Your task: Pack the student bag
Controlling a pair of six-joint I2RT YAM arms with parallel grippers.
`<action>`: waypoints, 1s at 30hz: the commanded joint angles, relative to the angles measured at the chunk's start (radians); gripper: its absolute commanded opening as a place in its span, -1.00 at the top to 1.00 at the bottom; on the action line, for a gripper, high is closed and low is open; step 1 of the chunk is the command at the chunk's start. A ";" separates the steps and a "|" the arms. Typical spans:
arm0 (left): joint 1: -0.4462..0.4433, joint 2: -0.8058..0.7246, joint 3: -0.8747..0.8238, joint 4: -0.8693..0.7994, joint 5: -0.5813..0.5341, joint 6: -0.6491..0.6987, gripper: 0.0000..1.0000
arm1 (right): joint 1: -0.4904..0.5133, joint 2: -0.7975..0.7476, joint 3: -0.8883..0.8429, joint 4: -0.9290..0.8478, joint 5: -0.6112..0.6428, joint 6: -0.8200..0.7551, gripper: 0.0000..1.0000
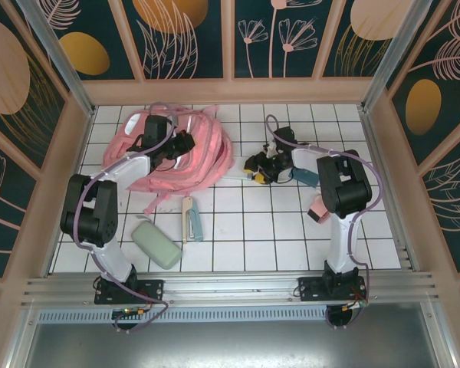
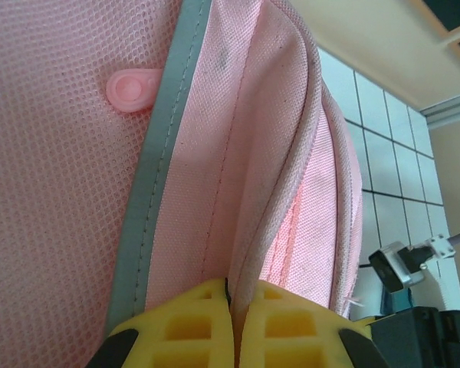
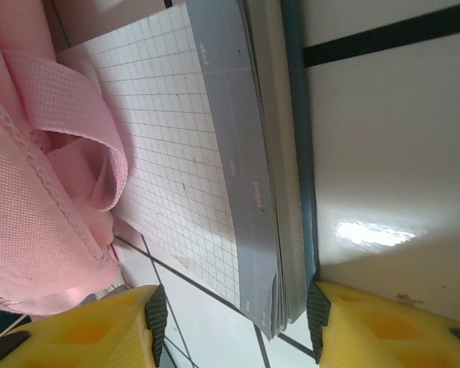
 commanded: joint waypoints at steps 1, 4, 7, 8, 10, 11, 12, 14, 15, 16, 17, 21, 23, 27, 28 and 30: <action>-0.002 0.022 0.015 -0.040 -0.046 0.013 1.00 | 0.008 -0.031 -0.035 0.119 -0.048 0.092 -0.06; -0.005 0.022 0.015 -0.042 -0.049 0.020 1.00 | 0.012 -0.038 -0.023 0.143 -0.077 0.114 -0.04; -0.005 0.023 0.015 -0.041 -0.045 0.020 1.00 | 0.030 -0.040 0.006 0.119 -0.080 0.109 -0.03; -0.006 0.024 0.015 -0.041 -0.042 0.019 1.00 | 0.036 -0.039 0.018 0.105 -0.077 0.101 -0.03; -0.005 0.024 0.013 -0.037 -0.036 0.017 1.00 | 0.047 -0.037 0.034 0.077 -0.066 0.084 -0.02; -0.006 0.026 0.013 -0.037 -0.034 0.017 1.00 | 0.048 -0.035 0.043 0.061 -0.056 0.072 -0.02; -0.006 0.026 0.013 -0.036 -0.032 0.016 1.00 | 0.049 -0.037 0.042 0.056 -0.050 0.067 -0.02; -0.005 0.026 0.009 -0.031 -0.025 0.011 1.00 | 0.047 -0.043 0.029 0.065 -0.040 0.068 0.00; -0.006 0.026 0.009 -0.030 -0.023 0.009 1.00 | 0.046 -0.048 0.021 0.073 -0.037 0.070 0.01; -0.005 0.029 0.007 -0.028 -0.019 0.007 1.00 | 0.045 -0.054 0.011 0.091 -0.036 0.078 0.04; -0.005 0.030 0.007 -0.028 -0.017 0.006 1.00 | 0.043 -0.061 -0.004 0.114 -0.037 0.090 0.07; -0.006 0.031 0.006 -0.024 -0.012 0.004 1.00 | 0.047 -0.069 -0.038 0.185 -0.022 0.133 0.24; -0.006 0.029 0.003 -0.019 -0.006 0.002 1.00 | 0.051 -0.064 -0.058 0.236 -0.016 0.170 0.34; -0.007 0.030 -0.002 -0.008 0.008 -0.006 1.00 | 0.067 -0.041 -0.069 0.305 -0.008 0.220 0.41; -0.007 0.033 -0.002 -0.006 0.014 -0.009 1.00 | 0.072 -0.033 -0.068 0.321 -0.005 0.229 0.41; -0.007 0.036 -0.005 -0.001 0.020 -0.010 1.00 | 0.082 -0.019 -0.075 0.365 -0.003 0.258 0.41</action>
